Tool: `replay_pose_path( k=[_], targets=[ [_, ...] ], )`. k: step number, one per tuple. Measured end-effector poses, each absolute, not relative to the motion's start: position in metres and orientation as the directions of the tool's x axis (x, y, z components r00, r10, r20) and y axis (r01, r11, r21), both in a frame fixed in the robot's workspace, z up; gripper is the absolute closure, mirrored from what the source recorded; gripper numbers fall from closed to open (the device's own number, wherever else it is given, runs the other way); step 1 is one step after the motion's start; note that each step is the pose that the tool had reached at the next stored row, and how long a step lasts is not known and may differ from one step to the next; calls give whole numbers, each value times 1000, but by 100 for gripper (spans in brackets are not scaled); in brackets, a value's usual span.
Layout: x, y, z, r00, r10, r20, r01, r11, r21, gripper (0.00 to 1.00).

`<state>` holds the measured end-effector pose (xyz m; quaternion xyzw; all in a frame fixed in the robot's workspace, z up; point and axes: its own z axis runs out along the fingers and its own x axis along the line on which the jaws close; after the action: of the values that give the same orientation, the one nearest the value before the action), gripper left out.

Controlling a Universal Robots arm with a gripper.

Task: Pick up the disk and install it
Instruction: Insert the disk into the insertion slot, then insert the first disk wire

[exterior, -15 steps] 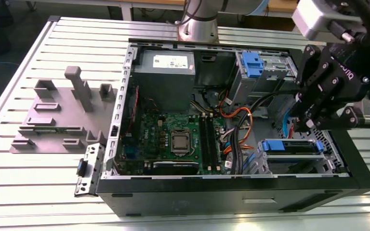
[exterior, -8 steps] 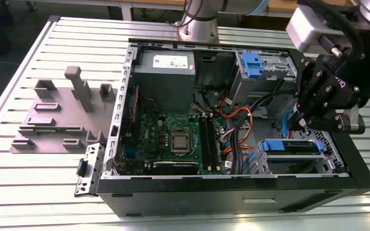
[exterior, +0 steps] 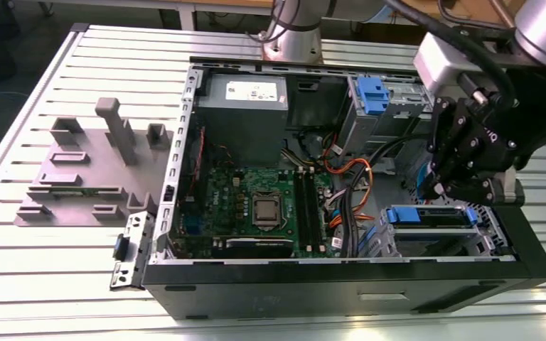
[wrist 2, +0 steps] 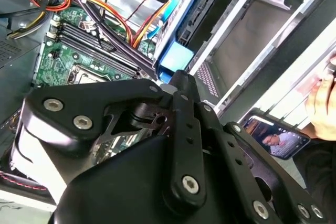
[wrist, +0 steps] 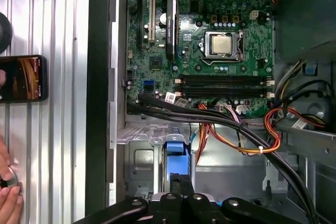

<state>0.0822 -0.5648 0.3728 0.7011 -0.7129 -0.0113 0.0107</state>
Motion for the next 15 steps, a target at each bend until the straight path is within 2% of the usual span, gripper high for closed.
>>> replay_pose_path(
  k=[15],
  targets=[
    [82, -565, 351, -17, -1000, 0, -999, 17, 31, 89]
  ],
)
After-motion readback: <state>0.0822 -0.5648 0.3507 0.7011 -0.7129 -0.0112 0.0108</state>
